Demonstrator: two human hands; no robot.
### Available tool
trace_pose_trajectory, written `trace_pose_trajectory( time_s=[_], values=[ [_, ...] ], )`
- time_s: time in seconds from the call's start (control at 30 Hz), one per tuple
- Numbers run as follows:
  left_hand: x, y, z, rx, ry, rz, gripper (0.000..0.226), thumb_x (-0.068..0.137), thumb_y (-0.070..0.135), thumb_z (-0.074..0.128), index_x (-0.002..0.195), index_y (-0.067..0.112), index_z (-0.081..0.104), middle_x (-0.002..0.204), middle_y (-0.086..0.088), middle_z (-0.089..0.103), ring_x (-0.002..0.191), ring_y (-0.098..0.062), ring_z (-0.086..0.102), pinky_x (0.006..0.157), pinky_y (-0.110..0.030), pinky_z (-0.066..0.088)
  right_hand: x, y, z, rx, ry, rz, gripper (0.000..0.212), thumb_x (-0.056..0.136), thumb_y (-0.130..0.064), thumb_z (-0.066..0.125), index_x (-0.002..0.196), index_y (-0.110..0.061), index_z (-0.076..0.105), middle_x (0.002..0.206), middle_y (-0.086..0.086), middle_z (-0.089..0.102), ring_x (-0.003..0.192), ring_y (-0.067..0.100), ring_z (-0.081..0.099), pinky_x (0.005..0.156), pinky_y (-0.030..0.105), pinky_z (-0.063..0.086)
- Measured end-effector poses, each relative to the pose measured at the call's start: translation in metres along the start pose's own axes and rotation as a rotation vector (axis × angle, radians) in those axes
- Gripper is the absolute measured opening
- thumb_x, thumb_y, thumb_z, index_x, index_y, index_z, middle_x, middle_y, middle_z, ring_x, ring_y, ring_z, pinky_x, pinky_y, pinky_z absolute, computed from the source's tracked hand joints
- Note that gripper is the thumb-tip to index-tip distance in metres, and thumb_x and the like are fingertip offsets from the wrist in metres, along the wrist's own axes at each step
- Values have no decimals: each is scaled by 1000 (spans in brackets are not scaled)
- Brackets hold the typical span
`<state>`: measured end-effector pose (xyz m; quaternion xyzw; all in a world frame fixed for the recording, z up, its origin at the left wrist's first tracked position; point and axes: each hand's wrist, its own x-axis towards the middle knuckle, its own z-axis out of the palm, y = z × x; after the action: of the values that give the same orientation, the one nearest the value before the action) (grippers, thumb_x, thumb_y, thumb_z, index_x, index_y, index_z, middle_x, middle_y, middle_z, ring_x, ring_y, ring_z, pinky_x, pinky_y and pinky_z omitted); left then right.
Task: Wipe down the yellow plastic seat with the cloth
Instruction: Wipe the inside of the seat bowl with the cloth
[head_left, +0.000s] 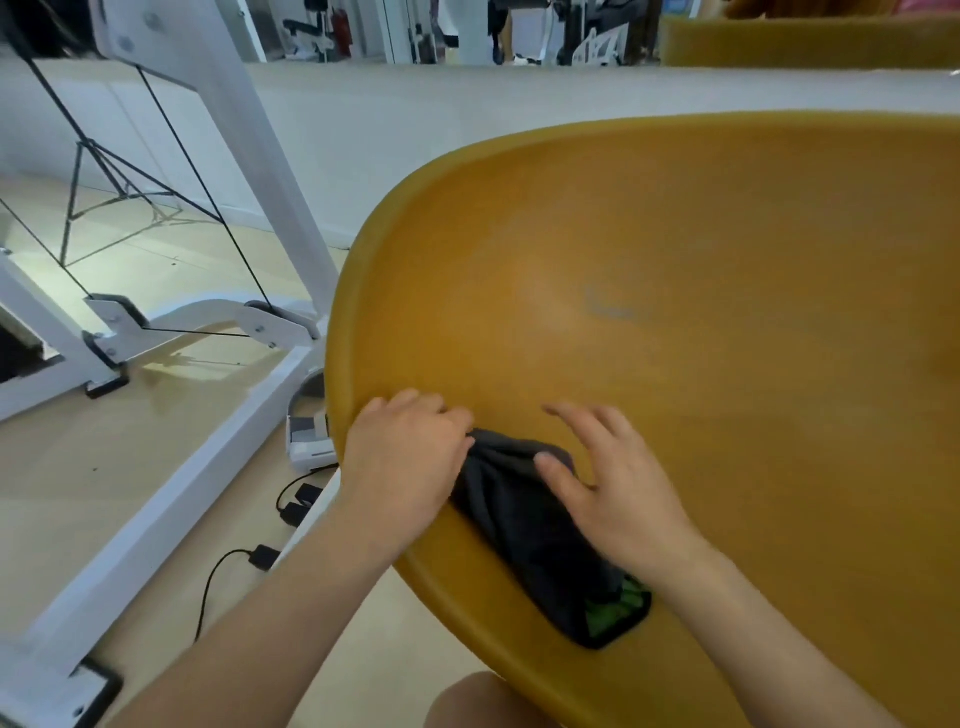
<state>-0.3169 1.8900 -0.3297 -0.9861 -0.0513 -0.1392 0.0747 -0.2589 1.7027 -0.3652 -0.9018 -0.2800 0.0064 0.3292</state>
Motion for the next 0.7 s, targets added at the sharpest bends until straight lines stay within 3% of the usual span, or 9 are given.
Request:
trace_pose_trajectory(
  time_s=[0.07,0.13,0.17,0.23,0.3,0.43,0.5,0.63,0.7],
  values=[
    [4,-15,4,41,91,-10,8,74,15,76,79,16,71,91,-7,66,90,-29,55,68,-38,45,-12,-3,33,-11,-267,-75,58,93,-64,32,147,-51,14,157,-20,14,146,8,9,115,37,23],
    [5,-26,7,15,184,-19,21,69,4,71,89,10,71,119,-18,61,113,-38,52,86,-47,48,-17,-1,57,-130,-373,-144,59,92,-70,18,145,-56,-5,157,-27,-12,145,3,-17,119,48,10],
    [2,-28,7,17,205,-24,31,71,5,66,101,9,69,133,-21,54,125,-40,46,98,-51,43,-18,3,64,-157,-378,-172,57,93,-69,15,144,-57,-8,155,-28,-16,144,2,-21,118,48,10],
    [-3,-33,9,-42,247,-70,49,78,4,60,126,9,57,150,-21,35,140,-37,30,112,-51,28,-19,12,69,-157,-298,-286,51,98,-63,16,145,-57,-2,155,-30,-6,145,1,-11,116,45,23],
    [-3,-39,12,-171,274,-151,61,84,-1,60,141,8,40,157,-17,23,146,-32,18,115,-46,21,-19,15,73,-182,-213,-437,49,101,-56,21,149,-50,10,155,-27,15,146,4,11,107,39,38],
    [3,-41,19,-280,276,-163,74,78,-15,56,145,11,36,159,-14,18,148,-30,12,115,-50,24,43,5,89,-249,-92,-596,46,103,-46,19,147,-37,29,151,-14,36,142,11,29,97,34,43],
    [6,-41,22,-273,229,-184,82,71,-15,62,143,17,41,160,-10,18,148,-27,10,114,-50,23,107,3,92,-231,38,-475,50,101,-48,17,149,-35,28,156,-8,30,145,13,20,102,45,39],
    [10,-43,24,-270,201,-224,83,73,-9,68,144,25,40,160,-3,19,148,-20,9,113,-44,19,205,0,72,-38,194,93,52,102,-49,18,152,-40,9,162,-11,3,148,13,-2,112,55,18],
    [13,-47,20,-242,210,-226,73,78,-2,67,142,22,42,158,-4,25,145,-23,16,112,-43,22,186,-17,81,30,171,80,53,101,-51,20,151,-42,7,161,-14,1,148,11,-3,111,54,20]
  ],
)
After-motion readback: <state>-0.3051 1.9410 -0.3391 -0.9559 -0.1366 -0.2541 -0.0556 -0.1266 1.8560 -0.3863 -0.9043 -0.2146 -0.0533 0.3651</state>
